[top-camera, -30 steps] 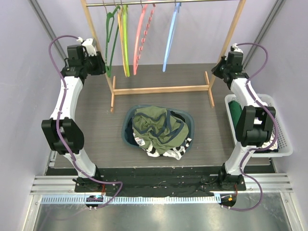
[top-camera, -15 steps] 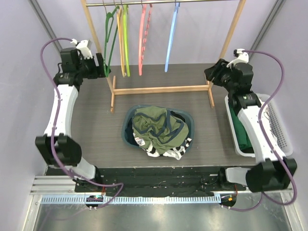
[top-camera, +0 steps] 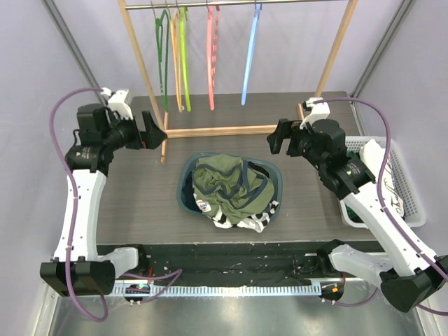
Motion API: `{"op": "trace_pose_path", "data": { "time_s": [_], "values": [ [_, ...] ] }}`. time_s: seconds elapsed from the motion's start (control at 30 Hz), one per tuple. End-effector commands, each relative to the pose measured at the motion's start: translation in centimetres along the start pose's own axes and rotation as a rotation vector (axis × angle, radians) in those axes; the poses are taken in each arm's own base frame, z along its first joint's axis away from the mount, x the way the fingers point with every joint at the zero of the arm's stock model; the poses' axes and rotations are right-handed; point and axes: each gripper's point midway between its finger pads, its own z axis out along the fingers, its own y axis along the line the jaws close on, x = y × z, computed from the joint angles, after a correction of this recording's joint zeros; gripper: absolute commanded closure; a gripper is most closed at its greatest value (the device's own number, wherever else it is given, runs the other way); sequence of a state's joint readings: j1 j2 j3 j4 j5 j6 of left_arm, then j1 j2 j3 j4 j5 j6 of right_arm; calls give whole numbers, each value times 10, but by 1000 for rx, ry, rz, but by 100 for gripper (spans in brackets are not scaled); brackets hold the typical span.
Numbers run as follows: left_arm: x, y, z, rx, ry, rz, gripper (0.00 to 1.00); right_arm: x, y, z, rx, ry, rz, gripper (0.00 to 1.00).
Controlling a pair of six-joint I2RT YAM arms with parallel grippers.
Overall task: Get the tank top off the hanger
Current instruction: Reset both arms
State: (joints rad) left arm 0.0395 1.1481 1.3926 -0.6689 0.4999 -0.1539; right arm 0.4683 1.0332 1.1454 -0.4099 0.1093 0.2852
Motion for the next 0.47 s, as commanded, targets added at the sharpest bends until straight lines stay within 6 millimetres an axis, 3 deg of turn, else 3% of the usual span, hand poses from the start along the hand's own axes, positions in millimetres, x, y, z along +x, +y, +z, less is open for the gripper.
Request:
{"op": "trace_pose_path", "data": {
  "time_s": [0.0,0.2,0.43],
  "values": [
    [44,-4,7,63,107,-61,0,3,-23,-14,114,6,-28,0],
    [63,-10,0,81,155,-58,0,24,-27,-15,107,45,-48,0],
    [72,-13,5,107,181,-32,0,26,-32,-6,139,55,-68,0]
  ]
}}
